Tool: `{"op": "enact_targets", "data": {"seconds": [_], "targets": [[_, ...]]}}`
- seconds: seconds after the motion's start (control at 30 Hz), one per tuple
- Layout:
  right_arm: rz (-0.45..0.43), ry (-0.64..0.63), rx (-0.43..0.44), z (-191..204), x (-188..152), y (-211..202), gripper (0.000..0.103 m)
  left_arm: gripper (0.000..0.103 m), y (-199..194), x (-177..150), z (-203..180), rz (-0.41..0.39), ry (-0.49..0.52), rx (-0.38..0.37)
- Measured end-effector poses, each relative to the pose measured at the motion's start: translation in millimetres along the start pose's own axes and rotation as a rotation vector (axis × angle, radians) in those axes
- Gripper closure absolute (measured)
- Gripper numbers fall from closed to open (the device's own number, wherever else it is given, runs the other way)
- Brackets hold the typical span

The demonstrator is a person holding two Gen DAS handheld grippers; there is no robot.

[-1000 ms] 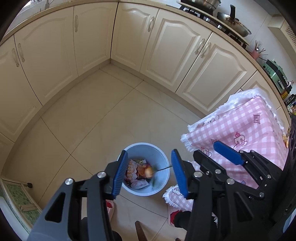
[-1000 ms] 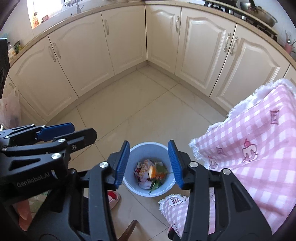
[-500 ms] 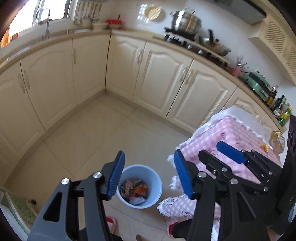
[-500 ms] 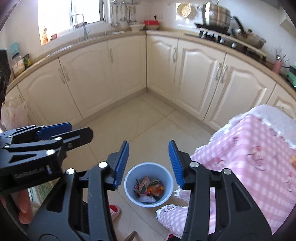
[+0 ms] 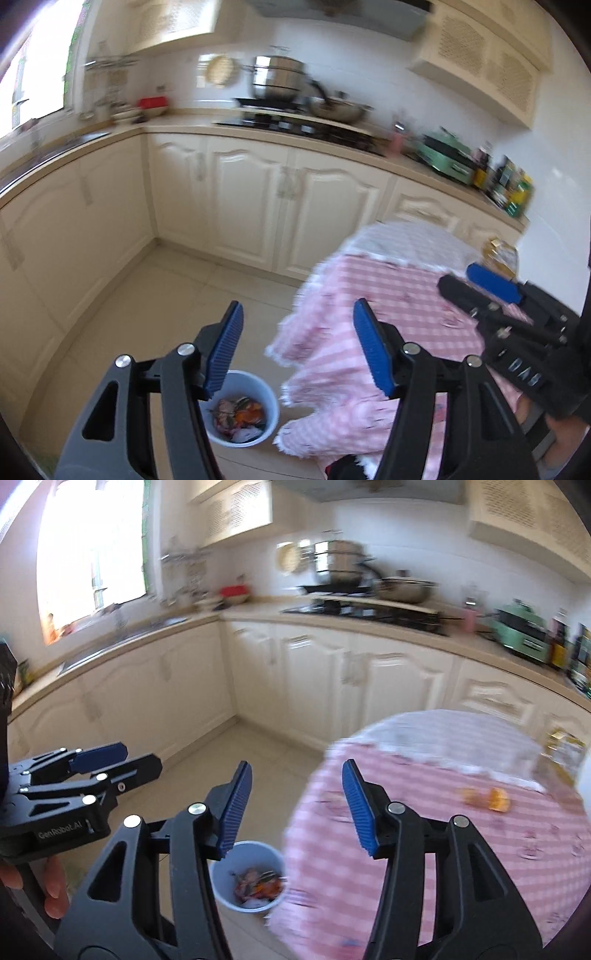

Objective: Collect trash
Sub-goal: 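Grasp the orange peel piece with the left tool while the right grasps another peel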

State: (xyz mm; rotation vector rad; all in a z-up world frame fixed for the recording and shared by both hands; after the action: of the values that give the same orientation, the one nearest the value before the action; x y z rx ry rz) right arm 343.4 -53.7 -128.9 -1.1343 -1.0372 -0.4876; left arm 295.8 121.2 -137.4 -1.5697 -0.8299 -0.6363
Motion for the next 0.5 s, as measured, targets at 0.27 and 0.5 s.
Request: {"op": "enact_targets", "data": {"seconds": [0.27,0.5], "targets": [[0.037,0.169,-0.215,-157.5,-33.4,-20.5,0.049,0.042,84.6,-7.0,-150.3,0.117,0.225,-0.162],[0.109,0.235,-0.268,-224.2,-66.1,-8.1,0.049,0.042,152.5,-18.7,-235.4,0.211,0.352,-0.19]]}}
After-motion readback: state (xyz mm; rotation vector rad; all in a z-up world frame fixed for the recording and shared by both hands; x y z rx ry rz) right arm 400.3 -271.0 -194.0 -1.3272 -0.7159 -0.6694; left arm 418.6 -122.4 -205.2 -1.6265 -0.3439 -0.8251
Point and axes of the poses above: each gripper's, at about its wrist camera, not at the fingertips, and y roughly the way its jaws point, z to its left, x to its top, the point moved 6 cm from there along y, roughly the way its jaws point, and after that the axes turned 1 degree about -x, right-handed, at the moved point
